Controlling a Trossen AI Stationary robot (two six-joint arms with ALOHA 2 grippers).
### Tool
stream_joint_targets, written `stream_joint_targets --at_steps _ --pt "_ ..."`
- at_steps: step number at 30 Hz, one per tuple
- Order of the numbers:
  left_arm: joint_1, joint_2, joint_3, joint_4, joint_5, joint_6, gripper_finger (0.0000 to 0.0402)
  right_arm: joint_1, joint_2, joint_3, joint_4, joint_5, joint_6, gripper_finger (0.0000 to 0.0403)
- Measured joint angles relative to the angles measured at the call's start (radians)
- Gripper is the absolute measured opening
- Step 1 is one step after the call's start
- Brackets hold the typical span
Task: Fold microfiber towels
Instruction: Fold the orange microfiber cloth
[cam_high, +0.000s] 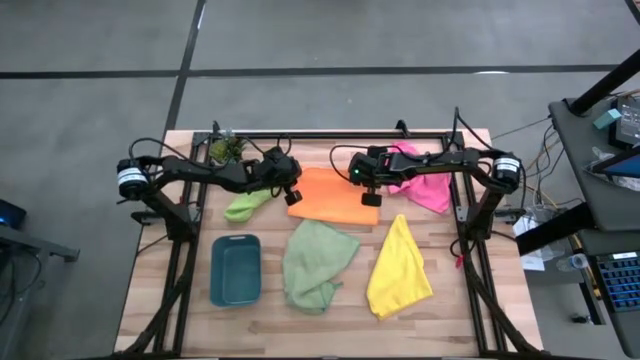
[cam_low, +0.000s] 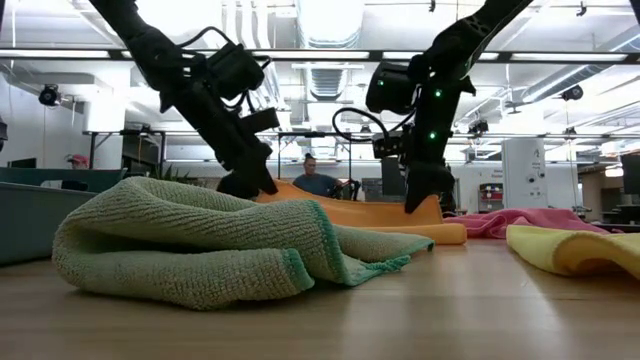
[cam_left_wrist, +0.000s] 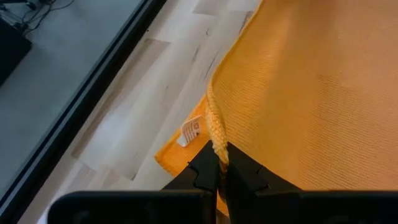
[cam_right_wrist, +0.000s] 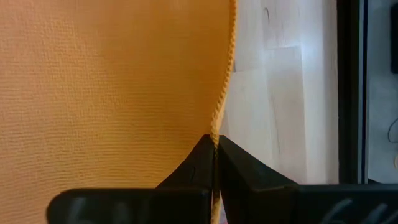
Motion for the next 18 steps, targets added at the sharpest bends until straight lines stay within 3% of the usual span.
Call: stream_joint_targets --at_steps 5,13,18 --pt "0.001 0.000 0.000 0.000 -0.039 -0.008 0.0011 -0.012 -0.007 0.000 0.023 0.000 0.005 0.0030" --pt "0.001 0.000 0.000 0.000 -0.040 -0.008 0.0086 -0.041 -0.025 0.000 0.029 0.001 0.011 0.0084" --pt "0.001 -0.001 0.000 -0.002 -0.078 -0.007 0.0110 -0.046 -0.067 0.000 0.027 0.001 0.013 0.0100"
